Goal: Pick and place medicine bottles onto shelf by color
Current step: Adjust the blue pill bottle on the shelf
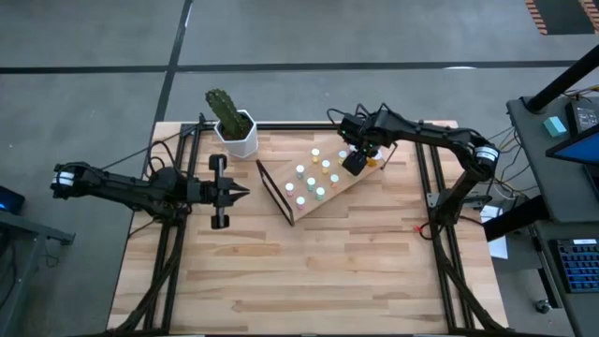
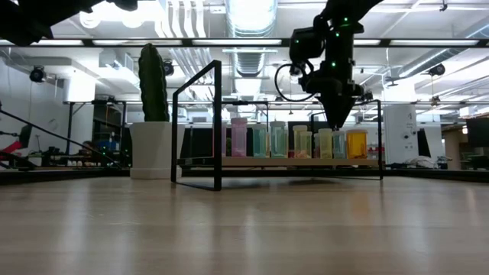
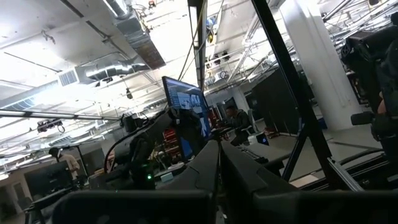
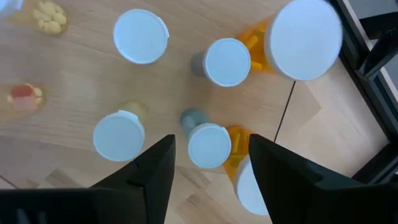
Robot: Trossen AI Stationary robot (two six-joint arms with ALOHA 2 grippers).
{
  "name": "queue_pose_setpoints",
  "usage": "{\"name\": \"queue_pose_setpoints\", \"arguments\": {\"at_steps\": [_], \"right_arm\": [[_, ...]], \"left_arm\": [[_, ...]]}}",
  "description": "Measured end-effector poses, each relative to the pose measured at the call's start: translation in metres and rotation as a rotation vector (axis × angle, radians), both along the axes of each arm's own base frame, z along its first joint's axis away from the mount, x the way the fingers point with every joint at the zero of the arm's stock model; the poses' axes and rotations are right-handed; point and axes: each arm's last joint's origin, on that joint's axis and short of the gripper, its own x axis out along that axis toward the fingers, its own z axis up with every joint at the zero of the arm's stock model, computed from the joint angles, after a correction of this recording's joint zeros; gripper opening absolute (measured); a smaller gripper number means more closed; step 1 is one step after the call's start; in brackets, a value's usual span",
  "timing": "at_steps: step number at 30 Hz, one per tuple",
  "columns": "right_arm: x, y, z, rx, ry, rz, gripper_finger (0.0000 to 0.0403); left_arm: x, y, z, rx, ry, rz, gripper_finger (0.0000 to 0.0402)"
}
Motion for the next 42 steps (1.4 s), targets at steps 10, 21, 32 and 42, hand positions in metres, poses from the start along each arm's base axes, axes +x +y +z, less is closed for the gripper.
{"name": "queue_pose_setpoints", "arguments": {"at_steps": [10, 21, 32, 42], "right_arm": [[-0.002, 0.001, -0.016, 0.004, 0.007, 0.000, 0.0191], [0.000, 0.000, -0.016, -0.005, -0.012, -0.009, 0.0144], [-0.001, 0.001, -0.016, 0.000, -0.012, -0.018, 0.0107], [-0.001, 0.002, -0.015, 0.025, -0.022, -0.009, 0.0112]], "left_arm": [[0.000, 0.000, 0.000, 0.000, 0.000, 0.000, 0.0000], [0.000, 0.000, 0.000, 0.000, 0.000, 0.000, 0.0000], [0.000, 0.000, 0.000, 0.000, 0.001, 0.000, 0.0000], [0.000, 0.000, 0.000, 0.000, 0.000, 0.000, 0.0000]]}}
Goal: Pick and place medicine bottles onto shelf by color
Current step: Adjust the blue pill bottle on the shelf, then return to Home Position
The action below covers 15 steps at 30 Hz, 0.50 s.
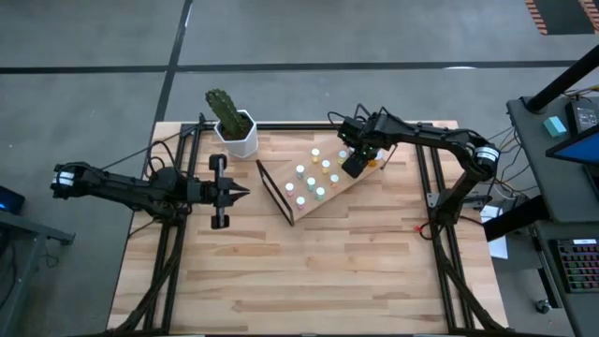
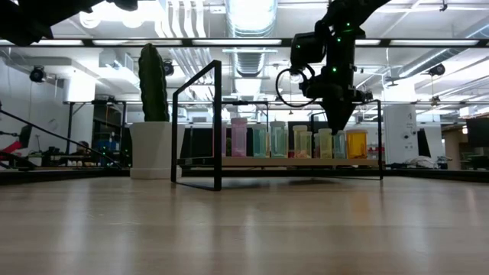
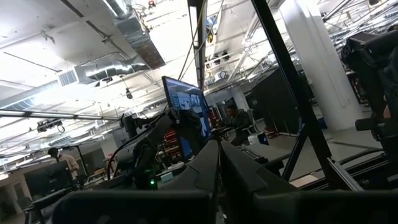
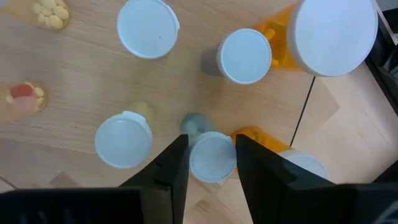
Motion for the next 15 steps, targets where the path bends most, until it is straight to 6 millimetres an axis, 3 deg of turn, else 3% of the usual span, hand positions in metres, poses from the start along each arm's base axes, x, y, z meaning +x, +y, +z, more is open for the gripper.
{"name": "queue_pose_setpoints", "arguments": {"at_steps": [11, 15], "right_arm": [[-0.0001, 0.0002, 0.0003, -0.001, 0.000, 0.004, 0.0166], [0.0002, 0.0000, 0.0090, -0.008, -0.012, 0.005, 0.0184]], "left_arm": [[0.0001, 0.0000, -0.0001, 0.000, 0.001, 0.000, 0.0000], [0.0001, 0.0000, -0.0001, -0.002, 0.001, -0.001, 0.0000]]}}
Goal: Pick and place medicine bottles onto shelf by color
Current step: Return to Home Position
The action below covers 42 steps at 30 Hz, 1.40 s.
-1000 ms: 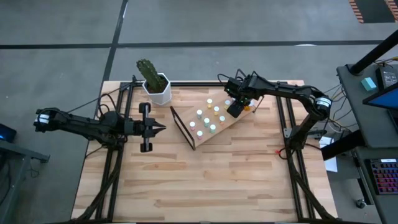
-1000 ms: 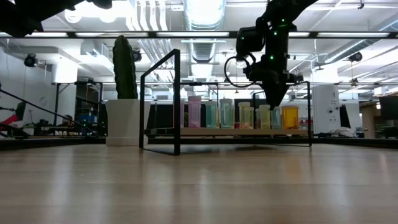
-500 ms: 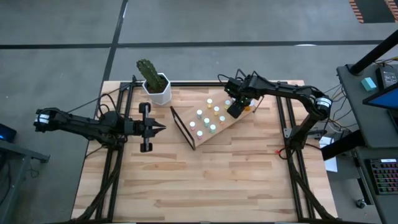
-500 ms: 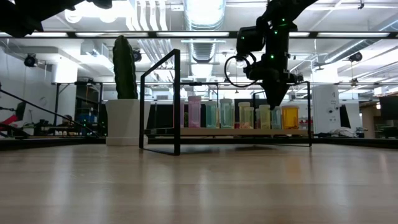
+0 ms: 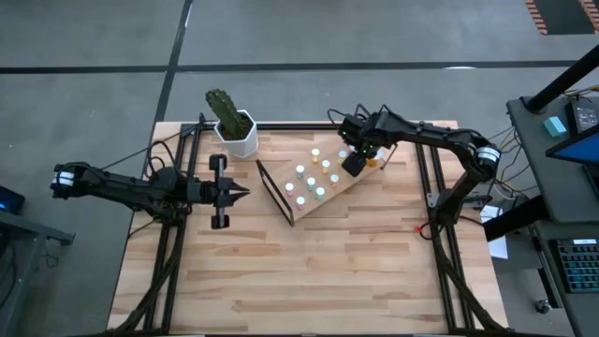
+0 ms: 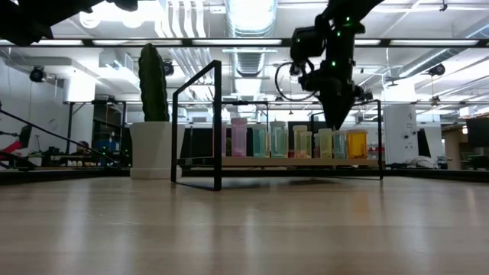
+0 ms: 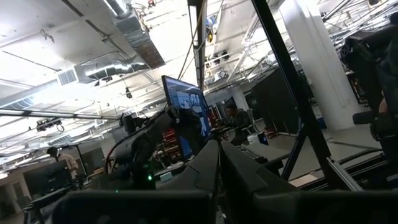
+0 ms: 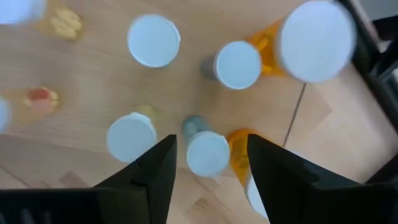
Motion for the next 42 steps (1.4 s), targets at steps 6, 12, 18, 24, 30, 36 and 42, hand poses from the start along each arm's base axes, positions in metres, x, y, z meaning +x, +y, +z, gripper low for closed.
{"name": "queue_pose_setpoints", "arguments": {"at_steps": [6, 12, 18, 24, 30, 36, 42], "right_arm": [[-0.003, 0.019, 0.032, -0.051, -0.096, 0.049, 0.0187], [-0.004, 0.090, 0.055, -0.215, -0.459, 0.352, 0.0176], [-0.019, 0.147, 0.037, -0.478, -0.891, 0.755, 0.0174], [-0.048, 0.156, 0.010, -0.697, -1.219, 0.994, 0.0161], [-0.078, 0.147, -0.003, -0.815, -1.311, 0.953, 0.0144], [-0.101, 0.142, -0.020, -0.799, -1.324, 0.901, 0.0130], [-0.118, 0.143, -0.027, -0.812, -1.420, 0.881, 0.0119]], "left_arm": [[0.001, -0.001, -0.001, -0.100, 0.016, -0.056, 0.0000], [0.011, -0.015, -0.010, -0.249, 0.104, -0.224, 0.0000], [0.015, -0.021, -0.020, -0.273, 0.211, -0.243, 0.0000], [-0.007, -0.017, -0.017, -0.260, 0.282, -0.224, 0.0000], [-0.036, -0.009, -0.025, -0.280, 0.407, -0.094, 0.0000], [-0.053, -0.006, -0.040, -0.283, 0.393, -0.091, 0.0000], [-0.067, -0.003, -0.060, -0.275, 0.310, -0.082, 0.0000]]}}
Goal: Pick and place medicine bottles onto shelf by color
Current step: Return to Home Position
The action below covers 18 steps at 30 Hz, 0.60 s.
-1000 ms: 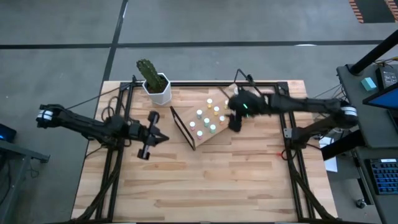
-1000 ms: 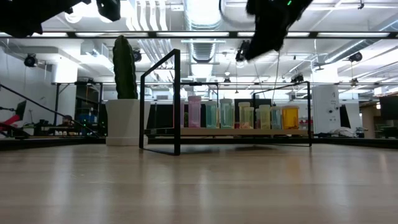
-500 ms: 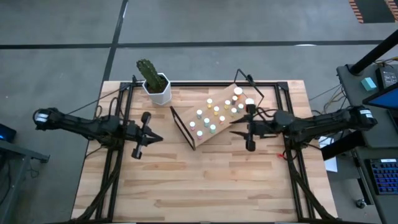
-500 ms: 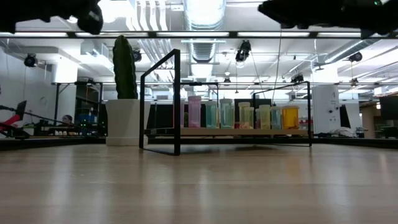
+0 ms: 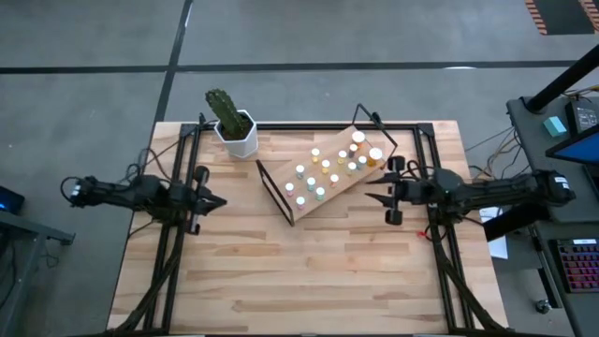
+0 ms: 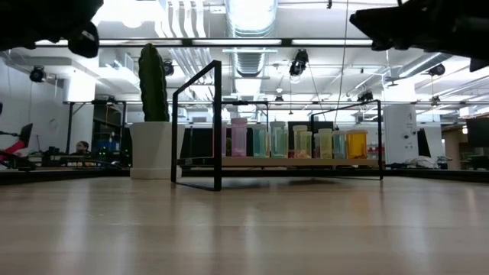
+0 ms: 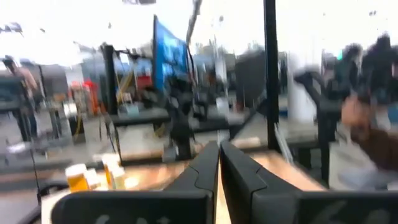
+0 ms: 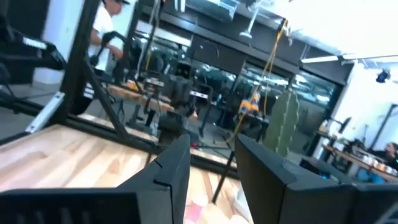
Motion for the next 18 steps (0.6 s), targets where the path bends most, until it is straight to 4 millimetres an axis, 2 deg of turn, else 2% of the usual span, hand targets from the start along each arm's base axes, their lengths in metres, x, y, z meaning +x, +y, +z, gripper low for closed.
{"name": "queue_pose_setpoints", "arguments": {"at_steps": [6, 13, 18], "right_arm": [[-0.010, 0.001, -0.006, 0.005, -0.052, 0.025, 0.0112], [-0.018, 0.002, -0.015, 0.020, -0.059, 0.028, 0.0111], [-0.029, 0.002, -0.020, 0.019, -0.112, 0.028, 0.0111]], "left_arm": [[-0.008, 0.001, -0.011, -0.014, -0.062, 0.000, 0.0000], [-0.005, 0.001, -0.017, -0.008, -0.030, -0.001, 0.0000], [-0.003, 0.000, -0.029, -0.006, -0.010, -0.001, 0.0000]]}}
